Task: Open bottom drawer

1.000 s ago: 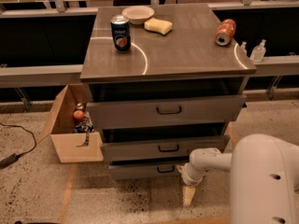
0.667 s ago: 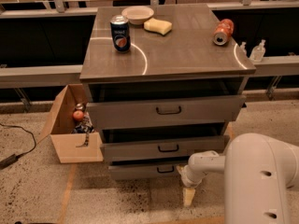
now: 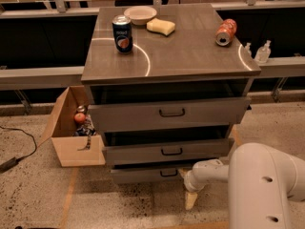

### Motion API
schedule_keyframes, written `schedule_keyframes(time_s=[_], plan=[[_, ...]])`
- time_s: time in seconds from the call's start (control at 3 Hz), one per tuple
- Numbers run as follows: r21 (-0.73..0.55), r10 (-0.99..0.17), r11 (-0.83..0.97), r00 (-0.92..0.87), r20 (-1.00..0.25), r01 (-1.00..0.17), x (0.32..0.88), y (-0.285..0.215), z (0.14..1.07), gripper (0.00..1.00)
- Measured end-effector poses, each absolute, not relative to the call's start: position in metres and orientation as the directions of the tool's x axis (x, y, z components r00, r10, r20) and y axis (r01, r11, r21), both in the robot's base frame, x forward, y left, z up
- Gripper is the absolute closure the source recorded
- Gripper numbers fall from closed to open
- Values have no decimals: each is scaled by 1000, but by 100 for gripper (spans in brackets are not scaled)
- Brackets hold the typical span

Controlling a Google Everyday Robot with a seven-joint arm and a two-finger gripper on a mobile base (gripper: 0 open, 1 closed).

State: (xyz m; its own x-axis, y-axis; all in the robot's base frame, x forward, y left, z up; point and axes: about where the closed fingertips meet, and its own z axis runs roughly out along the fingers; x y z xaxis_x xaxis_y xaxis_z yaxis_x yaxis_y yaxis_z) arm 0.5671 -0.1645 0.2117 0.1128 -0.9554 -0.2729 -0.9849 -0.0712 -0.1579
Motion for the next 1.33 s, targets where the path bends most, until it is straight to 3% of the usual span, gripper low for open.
schedule_keyframes(time_s=[1.33], plan=[[-286, -917, -124, 220, -332, -950, 623, -156, 205, 0]])
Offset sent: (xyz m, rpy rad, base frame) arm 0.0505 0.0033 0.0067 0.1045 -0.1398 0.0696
